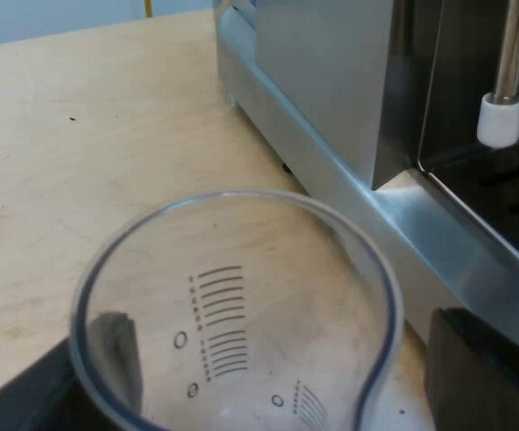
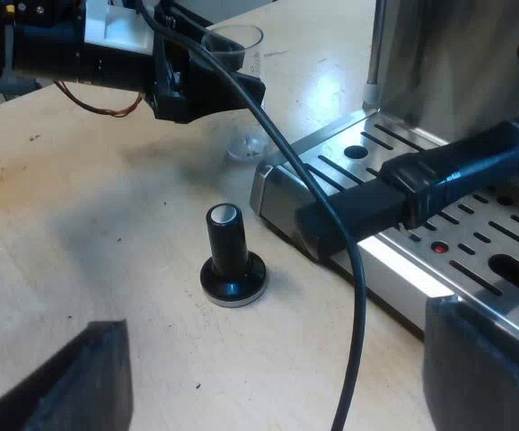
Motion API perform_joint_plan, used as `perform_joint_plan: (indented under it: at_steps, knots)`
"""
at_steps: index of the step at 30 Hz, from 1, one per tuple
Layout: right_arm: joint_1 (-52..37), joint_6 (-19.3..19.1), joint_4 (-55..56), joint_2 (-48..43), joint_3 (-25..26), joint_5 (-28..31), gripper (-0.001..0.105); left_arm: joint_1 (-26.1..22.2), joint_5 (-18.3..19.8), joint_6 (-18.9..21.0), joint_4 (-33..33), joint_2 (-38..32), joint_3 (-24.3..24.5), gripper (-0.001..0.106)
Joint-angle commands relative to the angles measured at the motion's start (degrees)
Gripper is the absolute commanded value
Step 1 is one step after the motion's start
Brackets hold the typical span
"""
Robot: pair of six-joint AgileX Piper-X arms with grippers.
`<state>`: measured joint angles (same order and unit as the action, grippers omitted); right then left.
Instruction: Pour the beans into the coffee machine
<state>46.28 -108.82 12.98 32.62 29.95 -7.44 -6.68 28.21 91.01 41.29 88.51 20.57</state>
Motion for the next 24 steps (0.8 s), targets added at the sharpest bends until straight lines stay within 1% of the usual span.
perform_joint_plan:
  at_steps: [1,5,15,19,24]
  knots:
    - [0.09,-0.46,-0.81,-0.26,0.08,-0.08,0.069,0.04,0.05,0.49,1.04,-0.12,0.12,0.07]
    - [0.09,-0.46,-0.81,-0.26,0.08,-0.08,0.069,0.04,0.05,0.49,0.74,-0.12,0.12,0.07]
    - [0.09,-0.23,-0.81,-0.26,0.08,-0.08,0.069,0.04,-0.18,0.49,-3.83,-0.12,-0.01,0.07]
    - [0.09,-0.23,-0.81,-0.26,0.08,-0.08,0.069,0.04,-1.73,0.49,-6.78,-0.12,-0.01,0.07]
    - [0.09,-0.23,-0.81,-0.26,0.08,0.49,0.069,0.04,-1.78,0.49,-7.94,-0.25,-0.01,0.07]
